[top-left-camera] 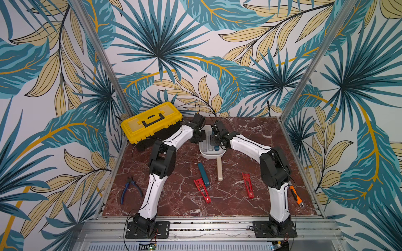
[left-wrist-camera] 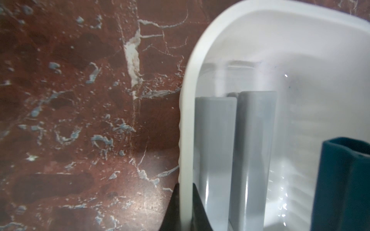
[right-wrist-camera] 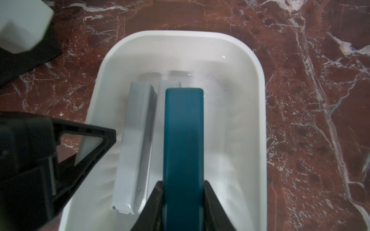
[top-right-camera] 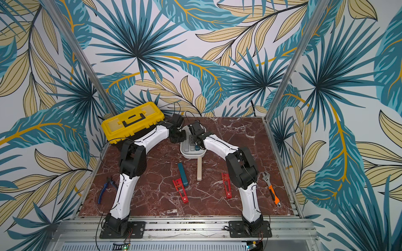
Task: Put the pruning pliers into the storage box
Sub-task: Place the pruning pliers in the storage box.
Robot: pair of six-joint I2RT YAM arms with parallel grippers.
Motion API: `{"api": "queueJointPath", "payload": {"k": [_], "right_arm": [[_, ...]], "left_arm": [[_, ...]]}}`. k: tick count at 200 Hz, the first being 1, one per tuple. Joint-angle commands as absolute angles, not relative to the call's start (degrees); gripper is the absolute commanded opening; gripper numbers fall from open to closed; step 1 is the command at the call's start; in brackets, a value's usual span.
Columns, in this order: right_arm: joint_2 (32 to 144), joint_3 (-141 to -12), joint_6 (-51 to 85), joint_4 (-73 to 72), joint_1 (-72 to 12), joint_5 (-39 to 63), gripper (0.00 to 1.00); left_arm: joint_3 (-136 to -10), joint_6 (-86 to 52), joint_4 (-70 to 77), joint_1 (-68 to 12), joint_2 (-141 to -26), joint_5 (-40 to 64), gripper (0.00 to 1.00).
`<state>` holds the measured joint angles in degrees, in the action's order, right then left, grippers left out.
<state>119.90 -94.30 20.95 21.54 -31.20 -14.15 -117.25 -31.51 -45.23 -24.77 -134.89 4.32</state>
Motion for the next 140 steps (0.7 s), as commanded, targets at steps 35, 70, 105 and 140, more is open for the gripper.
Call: {"api": "queueJointPath", "payload": {"k": [35, 70, 105, 140], "right_arm": [[122.4, -97.5, 21.7, 23.2, -30.8, -14.5, 0.0], [124.8, -99.7, 22.1, 24.4, -29.7, -12.4, 0.0], [126.5, -100.4, 22.5, 24.8, -28.9, -11.7, 0.0], [127.1, -100.5, 22.4, 24.7, -28.6, -11.9, 0.0]], "left_arm": [[-116.4, -31.7, -44.9, -25.0, -132.8, 6.6, 0.0], [-116.3, -31.8, -44.7, -25.1, -132.5, 6.8, 0.0], [-116.2, -31.7, -44.6, -25.0, -132.6, 6.8, 0.0], [-116.0, -31.6, -44.7, -25.0, -132.6, 6.8, 0.0]]}}
